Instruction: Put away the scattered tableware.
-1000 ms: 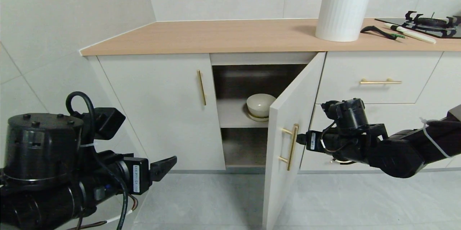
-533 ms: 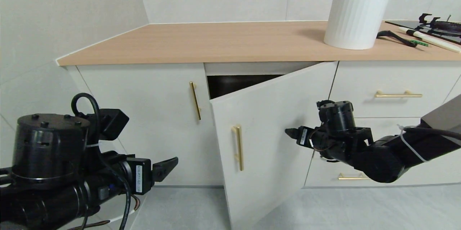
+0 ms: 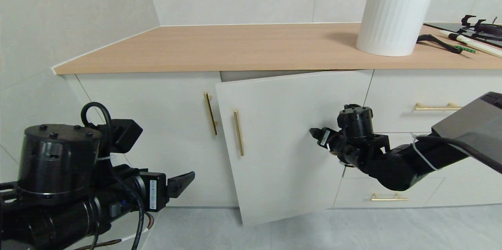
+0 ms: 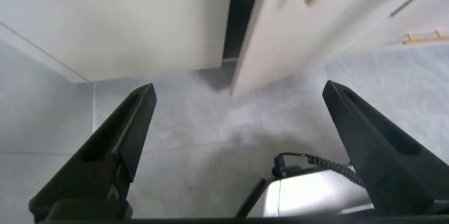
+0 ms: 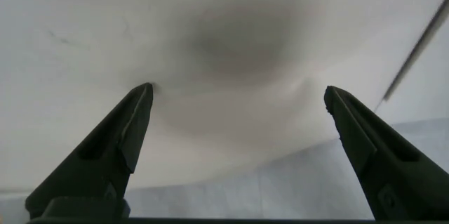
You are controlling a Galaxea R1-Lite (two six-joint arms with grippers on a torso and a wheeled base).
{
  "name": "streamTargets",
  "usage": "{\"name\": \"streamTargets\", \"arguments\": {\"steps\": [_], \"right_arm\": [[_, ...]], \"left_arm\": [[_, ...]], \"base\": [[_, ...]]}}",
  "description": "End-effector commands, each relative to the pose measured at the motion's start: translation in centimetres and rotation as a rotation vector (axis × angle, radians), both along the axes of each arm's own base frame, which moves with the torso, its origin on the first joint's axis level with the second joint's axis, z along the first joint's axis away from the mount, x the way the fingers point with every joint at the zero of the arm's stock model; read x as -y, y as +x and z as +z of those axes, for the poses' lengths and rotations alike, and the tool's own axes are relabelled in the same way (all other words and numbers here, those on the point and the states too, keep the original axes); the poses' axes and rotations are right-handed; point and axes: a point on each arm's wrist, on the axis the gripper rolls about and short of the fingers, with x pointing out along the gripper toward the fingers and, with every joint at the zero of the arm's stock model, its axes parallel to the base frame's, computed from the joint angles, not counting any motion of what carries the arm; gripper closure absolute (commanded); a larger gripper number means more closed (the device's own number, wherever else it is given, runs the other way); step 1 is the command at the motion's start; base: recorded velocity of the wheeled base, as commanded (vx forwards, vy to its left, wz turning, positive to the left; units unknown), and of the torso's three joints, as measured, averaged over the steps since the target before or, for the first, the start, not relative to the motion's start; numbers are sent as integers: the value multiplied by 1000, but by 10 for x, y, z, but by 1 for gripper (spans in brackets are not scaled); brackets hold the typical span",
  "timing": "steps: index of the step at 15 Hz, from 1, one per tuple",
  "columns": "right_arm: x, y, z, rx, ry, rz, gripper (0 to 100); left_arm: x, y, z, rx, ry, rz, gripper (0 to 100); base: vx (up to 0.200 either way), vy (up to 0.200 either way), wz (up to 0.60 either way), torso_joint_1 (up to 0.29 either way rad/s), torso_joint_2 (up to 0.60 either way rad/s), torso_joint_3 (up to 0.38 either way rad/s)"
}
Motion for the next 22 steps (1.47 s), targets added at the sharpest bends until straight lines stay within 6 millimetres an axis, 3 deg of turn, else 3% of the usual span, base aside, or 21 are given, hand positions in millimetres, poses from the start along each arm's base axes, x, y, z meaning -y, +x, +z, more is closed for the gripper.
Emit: {"name": "streamTargets", "arguments": {"steps": [1, 8, 11, 13, 16, 18, 20, 22], "right_arm": [[3, 18, -5, 19, 20, -71, 0], [16, 38, 0, 61, 64, -168, 0], [17, 34, 6, 66, 73, -163, 0], [20, 17, 20, 65, 85, -114, 0], [25, -32, 64, 115, 76, 27, 0], [44, -77, 85, 164, -13, 64, 0], [69, -126, 102, 223, -22, 66, 0], [102, -189, 109, 292, -79, 69, 0]], "left_arm": [[0, 0, 0, 0, -1, 0, 0], [1, 2, -2, -9, 0, 0, 0], [1, 2, -2, -10, 2, 2, 0], [1, 1, -2, -7, 1, 0, 0], [-4, -3, 2, 15, 1, 24, 0], [-12, -12, 7, 51, 11, 52, 0], [-26, -36, -4, 59, 36, 88, 0], [-46, -74, -22, 75, 43, 112, 0]], "base": [[0, 0, 0, 0, 0, 0], [0, 0, 0, 0, 0, 0], [0, 0, 0, 0, 0, 0], [0, 0, 0, 0, 0, 0], [0, 0, 0, 0, 0, 0], [0, 0, 0, 0, 0, 0], [0, 0, 0, 0, 0, 0], [0, 0, 0, 0, 0, 0]]}}
